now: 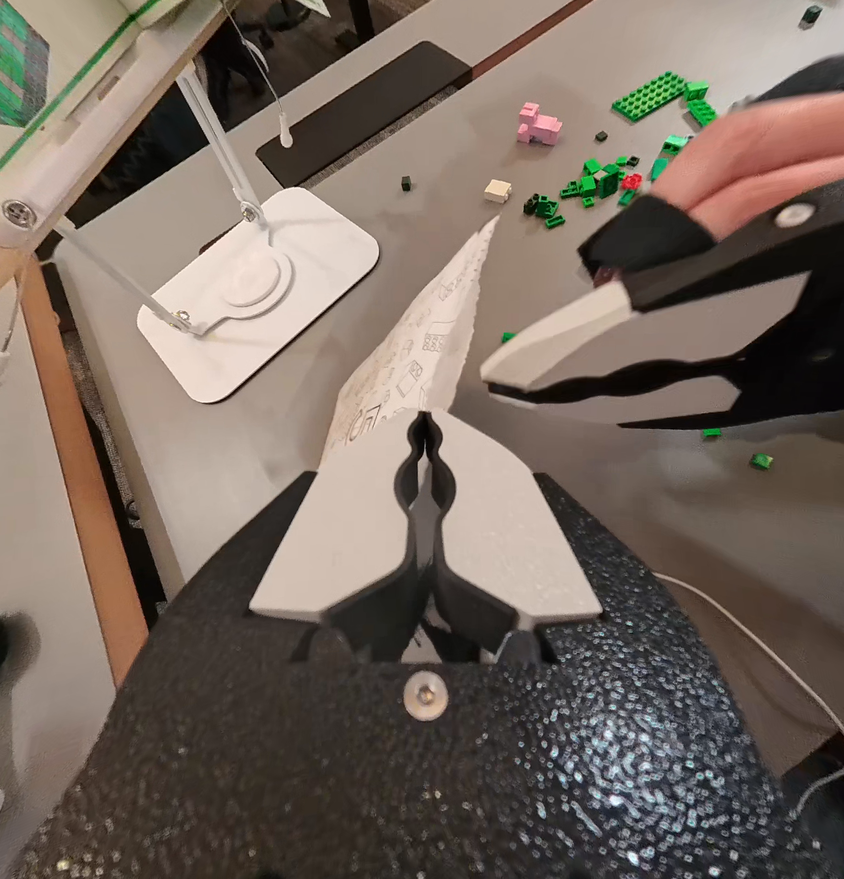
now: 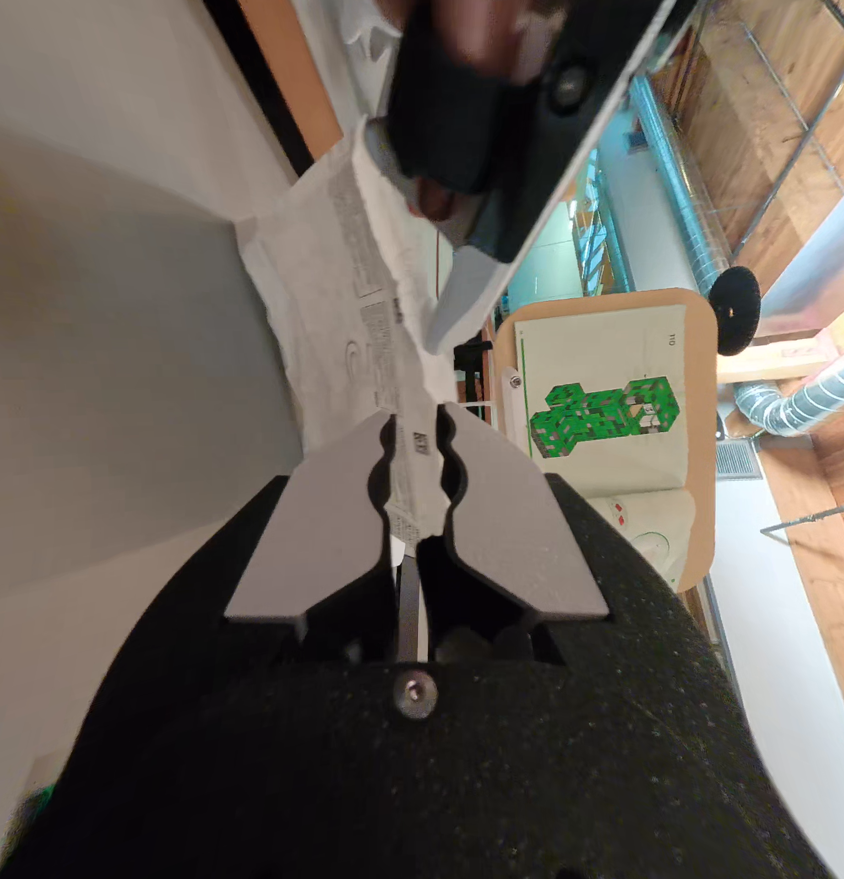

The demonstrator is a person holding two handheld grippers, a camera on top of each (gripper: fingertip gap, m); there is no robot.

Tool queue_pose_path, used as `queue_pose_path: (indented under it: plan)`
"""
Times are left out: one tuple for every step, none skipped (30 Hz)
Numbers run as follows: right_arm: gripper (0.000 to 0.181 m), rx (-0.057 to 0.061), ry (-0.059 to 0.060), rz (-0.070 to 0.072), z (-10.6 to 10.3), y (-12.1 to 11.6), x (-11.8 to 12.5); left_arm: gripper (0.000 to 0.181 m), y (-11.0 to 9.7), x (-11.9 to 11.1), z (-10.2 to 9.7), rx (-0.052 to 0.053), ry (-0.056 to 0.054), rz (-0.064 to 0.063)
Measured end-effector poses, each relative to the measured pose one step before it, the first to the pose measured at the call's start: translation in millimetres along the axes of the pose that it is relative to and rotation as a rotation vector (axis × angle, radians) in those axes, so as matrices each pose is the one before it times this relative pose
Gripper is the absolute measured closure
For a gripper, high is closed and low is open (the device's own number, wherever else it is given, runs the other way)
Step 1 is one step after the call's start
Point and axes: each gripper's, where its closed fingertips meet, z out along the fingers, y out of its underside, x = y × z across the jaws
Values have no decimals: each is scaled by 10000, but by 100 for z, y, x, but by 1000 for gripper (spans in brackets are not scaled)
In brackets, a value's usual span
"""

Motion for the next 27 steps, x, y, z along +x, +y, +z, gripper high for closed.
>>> queue_pose_path:
  plan:
    - [158,-77,75,132,18,39,354,181,77,126,98,-31,61,1]
    - [156,-121,-111,50,125,182,47,181,45,174,91,-15,86,-20]
    - [156,-114,-253,-21,183,217,-260,181,32,164,73,-13,76,-24]
    - [156,-70,-160,-76,199,188,-227,181,20,129,77,-7,71,-36]
    - [157,-72,-54,-133,157,176,-152,181,-10,131,50,14,78,-56]
    - [159,-117,1,-158,135,199,-96,181,-36,124,24,33,93,-66]
    - [167,-139,52,-159,92,179,-34,181,-45,64,9,41,52,-45]
    - [178,-82,163,-176,17,87,104,181,-1,-77,-24,23,-30,-37]
    - [181,-65,155,-185,-5,62,72,181,-26,-129,-39,43,-51,-35]
    - [181,-77,0,-152,23,61,-146,181,-125,-71,-68,108,1,-73]
    - [181,-35,-80,-96,3,11,-238,181,-138,-172,-90,113,-65,-72]
    - [181,43,-51,-63,-41,-56,-200,181,-116,-384,-104,104,-213,-20]
    - [181,61,-97,-55,-68,-67,-263,181,-212,-464,-145,169,-288,7]
    - [181,45,-137,-49,-64,-46,-317,181,-309,-514,-179,234,-324,2]
    - [181,51,-101,-61,-68,-50,-256,181,-296,-591,-190,225,-385,23]
    - [181,53,-119,-64,-62,-60,-257,181,-321,-539,-173,237,-366,92]
    - [181,41,-164,-59,-33,-74,-292,181,-302,-482,-124,225,-346,123]
    - [181,14,-75,-20,-24,-56,-146,181,-201,-484,-74,138,-374,148]
    - [181,15,-164,-6,-10,-75,-228,181,-180,-440,-25,138,-366,169]
    - [181,42,-245,6,-4,-106,-335,181,-198,-446,-17,155,-390,180]
    - [181,33,-164,12,-15,-104,-226,181,-98,-499,-6,89,-430,206]
    - [181,50,-144,-5,-38,-91,-199,181,-7,-431,13,48,-393,228]
    - [181,66,-214,15,-26,-111,-274,181,8,-217,48,57,-256,193]
    - [181,18,-218,61,-27,-39,-246,181,-23,-131,46,106,-224,132]
    - [181,-34,-199,90,3,76,-211,181,63,-42,57,64,-185,135]
    - [181,-15,-125,113,11,107,-117,181,286,240,124,-99,53,37]
    - [181,26,-92,117,-5,85,-104,181,118,306,77,-23,172,-126]
